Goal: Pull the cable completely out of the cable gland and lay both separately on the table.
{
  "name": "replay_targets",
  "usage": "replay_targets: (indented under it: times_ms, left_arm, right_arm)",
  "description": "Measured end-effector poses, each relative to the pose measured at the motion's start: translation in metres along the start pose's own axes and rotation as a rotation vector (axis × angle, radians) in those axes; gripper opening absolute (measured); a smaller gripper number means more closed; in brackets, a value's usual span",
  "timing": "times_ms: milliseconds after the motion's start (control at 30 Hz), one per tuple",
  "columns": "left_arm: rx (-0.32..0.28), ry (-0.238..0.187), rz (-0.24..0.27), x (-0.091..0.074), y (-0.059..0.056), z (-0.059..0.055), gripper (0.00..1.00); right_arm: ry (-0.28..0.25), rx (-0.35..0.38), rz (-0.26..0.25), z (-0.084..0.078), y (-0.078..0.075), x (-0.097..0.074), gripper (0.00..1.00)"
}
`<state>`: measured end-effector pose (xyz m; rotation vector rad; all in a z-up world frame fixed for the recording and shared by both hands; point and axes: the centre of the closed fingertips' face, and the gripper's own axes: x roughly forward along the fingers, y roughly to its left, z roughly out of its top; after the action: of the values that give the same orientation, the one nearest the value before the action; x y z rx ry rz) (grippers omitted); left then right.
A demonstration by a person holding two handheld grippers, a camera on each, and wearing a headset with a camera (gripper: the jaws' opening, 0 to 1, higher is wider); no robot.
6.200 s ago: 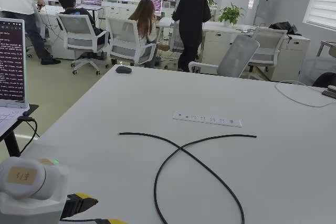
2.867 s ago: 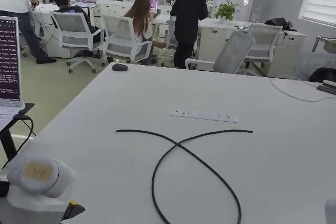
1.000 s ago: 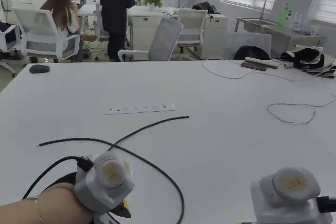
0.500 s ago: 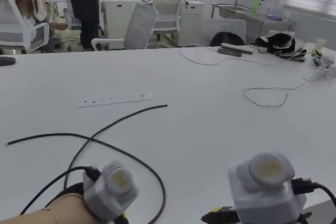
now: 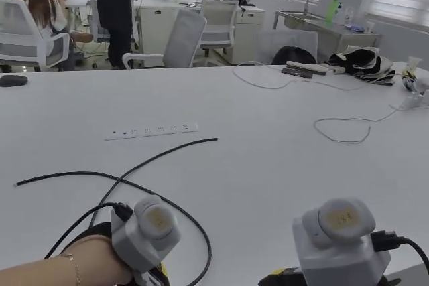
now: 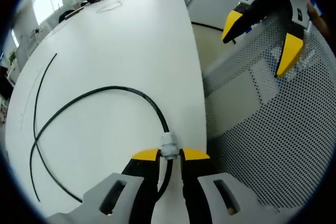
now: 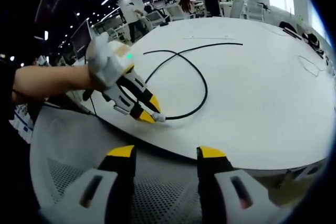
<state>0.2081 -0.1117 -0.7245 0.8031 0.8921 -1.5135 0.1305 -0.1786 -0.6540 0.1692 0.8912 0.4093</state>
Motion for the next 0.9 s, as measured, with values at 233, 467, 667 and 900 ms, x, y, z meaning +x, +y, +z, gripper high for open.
replay_targets:
  times_ms: [233, 467, 667, 900]
  left_arm:
    - [0.055, -0.004, 0.033, -0.044, -0.009, 0.0, 0.16]
    - [0.104, -0.069, 0.074, -0.09, -0.029, 0.01, 0.16]
    - [0.175, -0.066, 0.081, -0.121, -0.062, 0.013, 0.16]
    - [0.215, -0.103, 0.075, -0.145, -0.094, 0.017, 0.16]
  right_arm:
    - [0.075, -0.136, 0.079, -0.004, 0.013, 0.001, 0.44]
    - [0.123, -0.353, 0.142, 0.017, 0.029, -0.007, 0.33]
    - [0.06, -0.574, 0.316, 0.057, 0.08, -0.004, 0.35]
    - [0.119, -0.751, 0.543, 0.058, 0.136, 0.003, 0.28]
